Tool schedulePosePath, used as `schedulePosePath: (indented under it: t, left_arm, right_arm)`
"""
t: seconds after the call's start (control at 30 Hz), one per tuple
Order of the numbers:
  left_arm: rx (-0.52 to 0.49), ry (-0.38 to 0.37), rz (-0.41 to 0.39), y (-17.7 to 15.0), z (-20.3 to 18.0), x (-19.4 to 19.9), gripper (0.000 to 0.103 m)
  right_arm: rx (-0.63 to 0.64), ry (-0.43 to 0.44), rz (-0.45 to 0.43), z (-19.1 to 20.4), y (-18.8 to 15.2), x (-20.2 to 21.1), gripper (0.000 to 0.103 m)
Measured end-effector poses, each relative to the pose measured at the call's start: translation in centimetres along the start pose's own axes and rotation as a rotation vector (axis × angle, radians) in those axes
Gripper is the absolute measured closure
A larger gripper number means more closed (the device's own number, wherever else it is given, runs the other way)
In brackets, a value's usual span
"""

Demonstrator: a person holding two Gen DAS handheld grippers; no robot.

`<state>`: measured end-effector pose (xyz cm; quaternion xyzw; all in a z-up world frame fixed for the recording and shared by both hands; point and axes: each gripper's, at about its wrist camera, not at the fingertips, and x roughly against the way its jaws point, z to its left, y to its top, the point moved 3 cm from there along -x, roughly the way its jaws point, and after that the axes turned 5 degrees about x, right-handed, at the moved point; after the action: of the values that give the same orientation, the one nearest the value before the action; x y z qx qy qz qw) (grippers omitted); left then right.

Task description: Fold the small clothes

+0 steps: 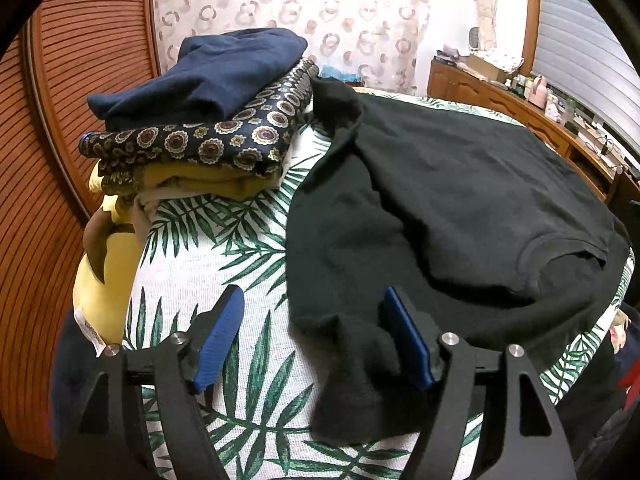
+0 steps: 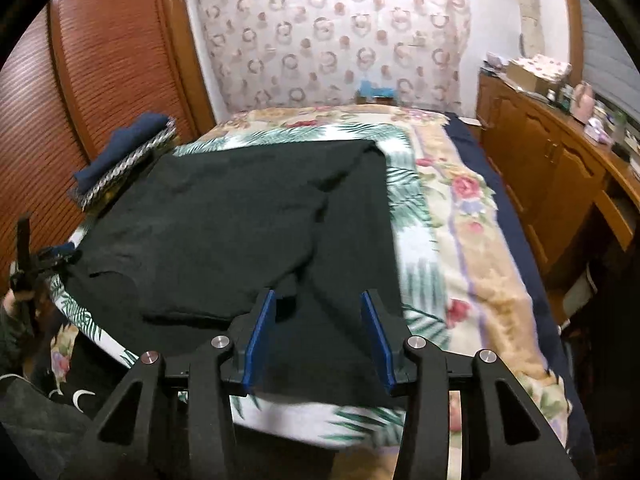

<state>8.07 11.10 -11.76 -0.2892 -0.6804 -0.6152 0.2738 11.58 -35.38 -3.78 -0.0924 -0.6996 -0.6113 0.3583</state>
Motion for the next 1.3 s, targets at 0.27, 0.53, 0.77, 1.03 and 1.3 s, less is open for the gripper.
schedulePosePath:
  t: [0.27, 0.53, 0.77, 1.03, 1.3]
  left_arm:
    - [0.043, -0.042, -0.084, 1.1, -1.1, 2.7, 0.030]
    - [-0.010, -0.121, -0.070, 2.7, -4.9, 3.0, 0.050]
    - [0.009, -0.122, 0.050, 1.9, -5.9, -0.5, 0.066]
    - [-0.024, -0.155, 0.074, 2.0, -7.2, -1.2, 0.066]
    - [-0.114, -0.131, 0.048, 2.6, -8.6, -0.3, 0.097]
  right_arm:
    - [0.030, 0.012, 0.057, 2.5, -0.4, -3.8, 0.057]
    - [0.008, 0.037, 0.095, 3.3, -0.4, -4.4, 0.057]
    - [-0.015, 0.054, 0.077, 3.0, -0.3, -4.5, 0.057]
    - [-0.016, 0.038, 0.063, 2.9, -0.5, -4.9, 0.073]
    - [0.043, 0.032, 0.032, 4.0, -0.1, -4.7, 0.096]
